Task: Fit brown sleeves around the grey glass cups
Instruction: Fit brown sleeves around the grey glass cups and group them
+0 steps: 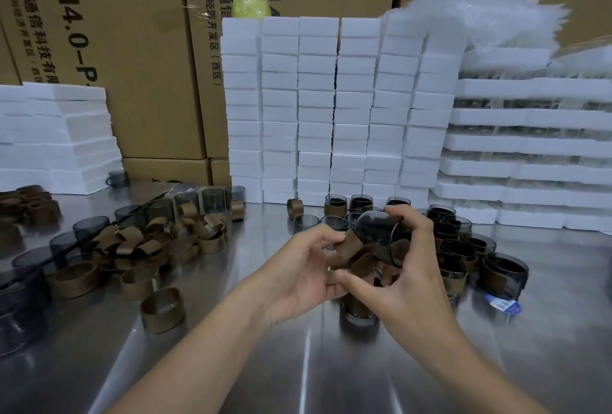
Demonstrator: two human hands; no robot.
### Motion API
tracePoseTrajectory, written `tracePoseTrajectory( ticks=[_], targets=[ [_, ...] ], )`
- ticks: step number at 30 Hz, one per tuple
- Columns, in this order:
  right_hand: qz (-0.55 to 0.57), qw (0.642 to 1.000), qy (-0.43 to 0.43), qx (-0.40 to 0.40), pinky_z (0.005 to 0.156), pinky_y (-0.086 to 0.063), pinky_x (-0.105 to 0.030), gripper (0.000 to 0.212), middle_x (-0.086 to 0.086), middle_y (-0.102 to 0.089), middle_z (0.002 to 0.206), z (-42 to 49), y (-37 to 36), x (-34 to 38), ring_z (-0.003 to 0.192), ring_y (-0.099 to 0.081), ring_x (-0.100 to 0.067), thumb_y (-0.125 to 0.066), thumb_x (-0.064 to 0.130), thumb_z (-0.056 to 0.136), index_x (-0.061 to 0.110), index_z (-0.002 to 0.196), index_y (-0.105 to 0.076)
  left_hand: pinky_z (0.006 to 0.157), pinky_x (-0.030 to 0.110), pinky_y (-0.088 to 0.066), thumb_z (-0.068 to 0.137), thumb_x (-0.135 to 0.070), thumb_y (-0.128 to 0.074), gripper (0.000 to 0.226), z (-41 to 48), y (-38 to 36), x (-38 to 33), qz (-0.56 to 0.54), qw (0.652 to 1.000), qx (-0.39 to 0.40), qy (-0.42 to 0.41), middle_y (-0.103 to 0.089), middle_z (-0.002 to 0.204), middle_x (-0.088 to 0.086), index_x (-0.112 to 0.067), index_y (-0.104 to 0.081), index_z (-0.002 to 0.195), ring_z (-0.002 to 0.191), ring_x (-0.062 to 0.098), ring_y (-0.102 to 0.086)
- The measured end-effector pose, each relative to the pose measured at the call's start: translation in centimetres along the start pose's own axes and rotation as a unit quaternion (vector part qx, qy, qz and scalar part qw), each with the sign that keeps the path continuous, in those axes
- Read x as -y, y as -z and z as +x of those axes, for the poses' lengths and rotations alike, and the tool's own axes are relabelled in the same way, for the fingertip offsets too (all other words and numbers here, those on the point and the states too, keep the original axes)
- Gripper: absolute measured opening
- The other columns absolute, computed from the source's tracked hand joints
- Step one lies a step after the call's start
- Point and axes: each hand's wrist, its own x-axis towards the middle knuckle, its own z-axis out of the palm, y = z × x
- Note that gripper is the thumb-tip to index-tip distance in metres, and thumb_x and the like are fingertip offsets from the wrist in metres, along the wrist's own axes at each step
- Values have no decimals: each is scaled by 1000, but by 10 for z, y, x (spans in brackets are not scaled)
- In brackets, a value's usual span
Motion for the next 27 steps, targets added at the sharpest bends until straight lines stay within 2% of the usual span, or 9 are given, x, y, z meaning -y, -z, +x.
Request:
tracePoseTrajectory(
  ticks=[2, 4, 7, 9, 12, 16, 20, 23, 27],
  targets=[
    [8, 1000, -7, -14, 100, -60, -46, 103, 5, -54, 141, 2, 2, 0, 122, -68, -18, -104, 27, 63, 54, 140, -41, 90, 36, -46, 90, -33, -76, 45, 0, -1, 1, 6, 1000, -2, -12, -68, 127, 14, -13, -69, 130, 106, 34, -54],
    [-3, 999, -15, -32, 102, -58, -45, 102, 8, -58, 136, 5, 4, 1, 121, -68, -17, -107, 28, 60, 52, 136, -43, 90, 32, -51, 92, -38, -79, 43, -1, 0, 2, 36, 999, 4, -33, -71, 126, 11, -16, -69, 128, 90, 21, -64],
    [-2, 998, -26, -57, 97, -56, -24, 98, 19, -64, 121, 8, 7, 5, 114, -69, -7, -109, 32, 54, 53, 126, -46, 99, 35, -58, 98, -50, -75, 49, 0, 2, 3, 135, 988, -17, -70, -75, 126, 8, -16, -72, 132, 98, 17, -75],
    [8, 997, -37, -72, 88, -55, -15, 93, 26, -67, 114, 10, 9, 10, 106, -71, -1, -108, 34, 52, 53, 120, -48, 100, 38, -59, 96, -66, -71, 42, 1, -2, 3, 202, 973, -66, -94, -79, 107, 0, -29, -82, 112, 101, 15, -76],
    [33, 995, -58, -70, 85, -60, -32, 89, 24, -72, 109, 11, 10, 14, 96, -76, -6, -109, 31, 52, 48, 119, -52, 81, 24, -58, 86, -83, -65, 59, 3, -5, 6, 258, 948, -126, -138, -78, 84, -4, -26, -81, 84, 84, 5, -74],
    [57, 995, -54, -54, 80, -62, -31, 81, 17, -74, 101, 6, 6, 19, 90, -77, -11, -103, 43, 50, 40, 116, -56, 76, 25, -56, 73, -96, -59, 103, 8, -8, 11, 265, 933, -165, -179, -71, 81, 10, 1, -76, 101, 78, 14, -66],
    [60, 996, -39, -46, 84, -60, -33, 76, 13, -71, 102, 2, 2, 17, 96, -74, -16, -97, 48, 52, 39, 117, -59, 77, 19, -62, 85, -82, -53, 62, 7, -11, 10, 270, 937, -166, -150, -83, 86, 3, -30, -87, 84, 86, 14, -80],
    [60, 997, -27, -41, 86, -58, -24, 75, 15, -70, 107, -1, 2, 12, 100, -73, -14, -96, 47, 58, 39, 121, -57, 90, 30, -64, 86, -82, -55, 73, 6, -11, 8, 269, 940, -158, -139, -84, 95, 9, -17, -87, 97, 100, 25, -80],
    [74, 997, -24, -11, 81, -57, -15, 68, 21, -73, 111, -4, -2, 7, 100, -76, -9, -90, 46, 72, 44, 128, -53, 102, 38, -62, 99, -77, -49, 66, 3, -15, 10, 263, 949, -127, -118, -85, 104, 5, -23, -85, 112, 105, 20, -80]
  ],
)
